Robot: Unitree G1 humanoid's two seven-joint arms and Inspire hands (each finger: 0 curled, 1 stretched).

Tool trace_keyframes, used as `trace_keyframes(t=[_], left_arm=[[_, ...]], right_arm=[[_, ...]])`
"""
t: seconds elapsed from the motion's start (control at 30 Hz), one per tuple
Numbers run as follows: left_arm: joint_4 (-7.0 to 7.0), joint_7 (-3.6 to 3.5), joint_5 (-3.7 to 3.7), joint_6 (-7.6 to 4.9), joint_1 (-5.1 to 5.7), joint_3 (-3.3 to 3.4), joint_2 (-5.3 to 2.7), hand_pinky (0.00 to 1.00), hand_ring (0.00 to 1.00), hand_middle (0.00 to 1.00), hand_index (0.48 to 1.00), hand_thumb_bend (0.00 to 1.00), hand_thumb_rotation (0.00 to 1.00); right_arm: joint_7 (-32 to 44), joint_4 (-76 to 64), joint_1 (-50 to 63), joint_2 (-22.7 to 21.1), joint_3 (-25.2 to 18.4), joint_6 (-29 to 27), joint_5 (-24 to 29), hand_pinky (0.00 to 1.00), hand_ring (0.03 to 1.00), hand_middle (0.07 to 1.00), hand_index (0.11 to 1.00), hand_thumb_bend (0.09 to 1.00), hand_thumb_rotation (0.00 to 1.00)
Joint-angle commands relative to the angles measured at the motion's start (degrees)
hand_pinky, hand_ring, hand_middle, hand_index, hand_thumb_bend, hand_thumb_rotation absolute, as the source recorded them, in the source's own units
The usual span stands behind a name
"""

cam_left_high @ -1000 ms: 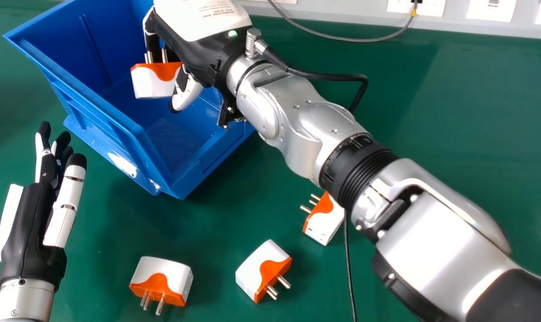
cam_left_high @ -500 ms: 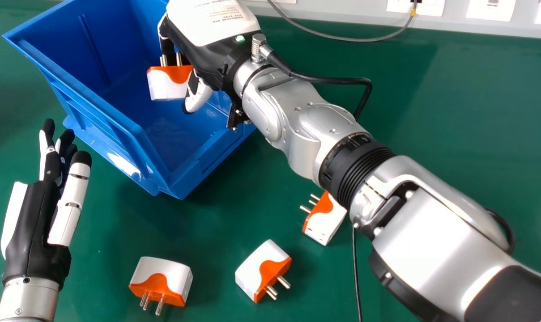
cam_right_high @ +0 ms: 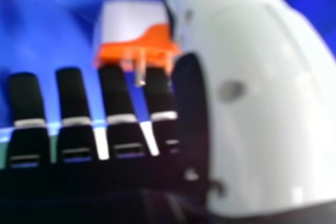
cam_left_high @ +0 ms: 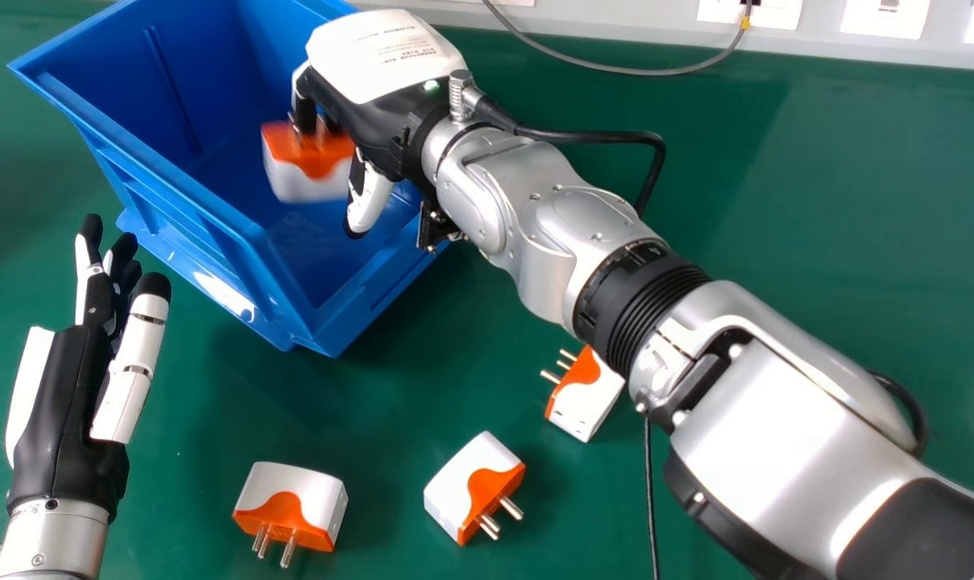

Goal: Pick all objects and put in blue box

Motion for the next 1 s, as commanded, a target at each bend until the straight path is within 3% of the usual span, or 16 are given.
trace_keyframes(t=[0.0, 0.13, 0.33, 0.53, 0.6, 0.77, 0.97], left_arm=[[-0.28, 0.27, 0.52, -1.19, -0.05, 0.09, -0.01, 1.0, 1.0, 1.0, 1.0, 0.29, 0.86], [0.64, 0.24, 0.42, -1.52, -0.51, 0.02, 0.07, 1.0, 1.0, 1.0, 1.0, 0.29, 0.86], [0.89, -0.37, -0.68, -1.22, -0.97, 0.0, -0.17, 1.0, 1.0, 1.0, 1.0, 0.28, 0.85], [1.29, -0.4, -0.74, -1.25, -1.53, -0.01, -0.29, 1.0, 1.0, 1.0, 1.0, 0.28, 0.83], [0.82, -0.42, -0.83, -1.05, -1.44, -0.05, -0.41, 1.0, 1.0, 1.0, 1.0, 0.27, 0.82], [2.12, -0.57, -0.78, -1.37, -2.25, -0.01, -0.36, 1.0, 1.0, 1.0, 1.0, 0.27, 0.82], [3.59, -0.57, -0.29, -2.27, -3.01, -0.08, -0.28, 1.0, 1.0, 1.0, 1.0, 0.27, 0.82]], right_arm=[[-2.3, -1.7, -0.6, -0.6, -0.2, 0.1, 0.4, 0.75, 0.897, 0.92, 0.896, 0.701, 0.13], [-3.7, -1.6, -0.1, -0.9, 0.3, 0.3, 0.0, 0.81, 0.947, 0.959, 0.945, 0.74, 0.21], [-5.4, -2.3, 0.9, -1.6, 0.9, 0.8, -0.5, 0.87, 0.988, 0.992, 0.985, 0.774, 0.28], [-5.3, -3.7, 1.3, -2.0, -0.1, 1.0, 0.6, 0.88, 0.994, 0.998, 0.987, 0.779, 0.3], [-5.3, -4.6, 1.6, -2.3, -0.7, 1.1, 1.1, 0.89, 0.996, 0.999, 0.987, 0.775, 0.29], [-6.1, -10.2, 4.3, -4.2, -2.0, 0.7, 2.5, 0.89, 0.998, 1.0, 0.988, 0.77, 0.29], [-7.1, -27.9, 14.4, -9.5, -3.7, -0.6, 2.6, 0.89, 0.992, 1.0, 0.978, 0.749, 0.24]])
